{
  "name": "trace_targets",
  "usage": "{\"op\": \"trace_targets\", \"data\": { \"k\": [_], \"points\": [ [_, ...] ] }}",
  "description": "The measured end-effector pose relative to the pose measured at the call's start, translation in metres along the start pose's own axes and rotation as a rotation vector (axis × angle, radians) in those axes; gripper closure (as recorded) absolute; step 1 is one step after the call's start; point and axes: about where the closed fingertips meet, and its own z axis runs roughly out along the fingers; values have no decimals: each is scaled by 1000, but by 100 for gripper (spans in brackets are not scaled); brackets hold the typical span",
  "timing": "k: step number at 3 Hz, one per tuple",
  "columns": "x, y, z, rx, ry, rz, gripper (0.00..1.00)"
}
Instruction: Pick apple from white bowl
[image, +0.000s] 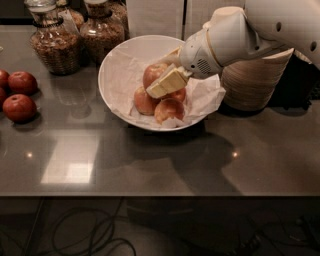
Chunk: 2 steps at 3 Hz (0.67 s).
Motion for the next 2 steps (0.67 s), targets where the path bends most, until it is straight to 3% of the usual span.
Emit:
{"op": "trace_targets", "data": {
  "k": [2],
  "points": [
    [-61,-16,-72,57,-145,-85,100]
  ]
}}
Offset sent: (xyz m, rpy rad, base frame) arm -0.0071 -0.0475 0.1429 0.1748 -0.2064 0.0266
